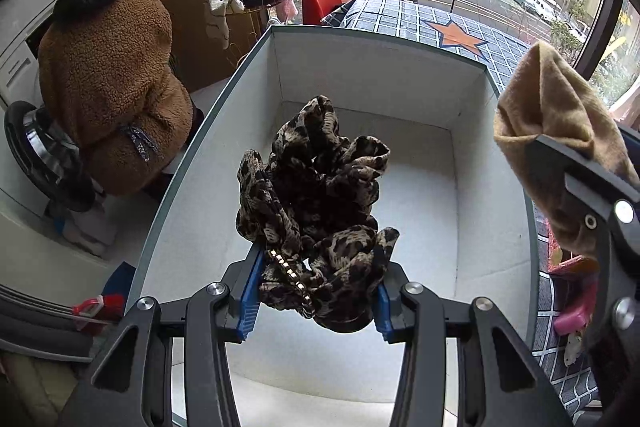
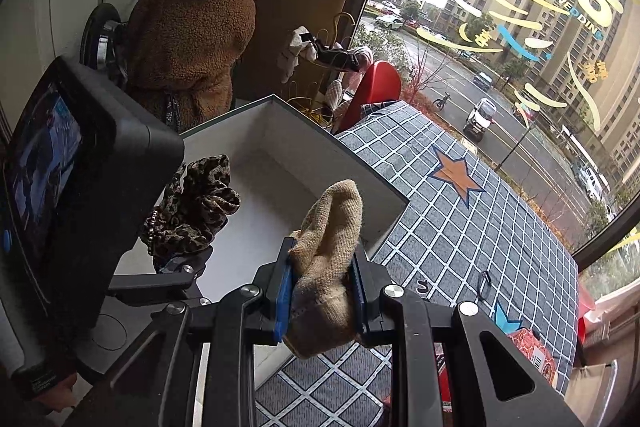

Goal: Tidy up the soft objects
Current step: 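Lower and release the scrunchie with left tool while right tool releases the sock in the box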

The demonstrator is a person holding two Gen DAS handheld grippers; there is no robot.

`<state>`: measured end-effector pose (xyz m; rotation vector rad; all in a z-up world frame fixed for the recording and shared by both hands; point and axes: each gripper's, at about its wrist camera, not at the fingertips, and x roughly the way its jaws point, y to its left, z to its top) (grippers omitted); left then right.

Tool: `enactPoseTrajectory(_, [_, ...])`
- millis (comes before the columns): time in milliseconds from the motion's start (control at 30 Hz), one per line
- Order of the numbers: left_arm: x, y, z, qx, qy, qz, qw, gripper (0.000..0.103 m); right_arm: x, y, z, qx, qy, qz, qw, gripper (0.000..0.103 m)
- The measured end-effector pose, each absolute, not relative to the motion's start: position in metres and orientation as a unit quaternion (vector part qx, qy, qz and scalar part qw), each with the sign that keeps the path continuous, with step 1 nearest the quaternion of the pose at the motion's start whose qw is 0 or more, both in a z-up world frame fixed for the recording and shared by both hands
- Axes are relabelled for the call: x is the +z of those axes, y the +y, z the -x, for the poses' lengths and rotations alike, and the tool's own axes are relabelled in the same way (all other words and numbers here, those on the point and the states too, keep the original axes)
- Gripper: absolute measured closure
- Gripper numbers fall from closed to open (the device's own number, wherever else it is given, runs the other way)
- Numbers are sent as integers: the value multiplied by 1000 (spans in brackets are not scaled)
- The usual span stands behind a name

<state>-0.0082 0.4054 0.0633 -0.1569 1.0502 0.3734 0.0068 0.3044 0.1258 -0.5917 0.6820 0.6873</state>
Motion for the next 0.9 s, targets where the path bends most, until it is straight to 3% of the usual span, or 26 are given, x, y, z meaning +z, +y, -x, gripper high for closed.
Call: enactPoseTrajectory(900, [54,421,6,168,514,93,836,54,114,325,-29,322,345,278,837,76])
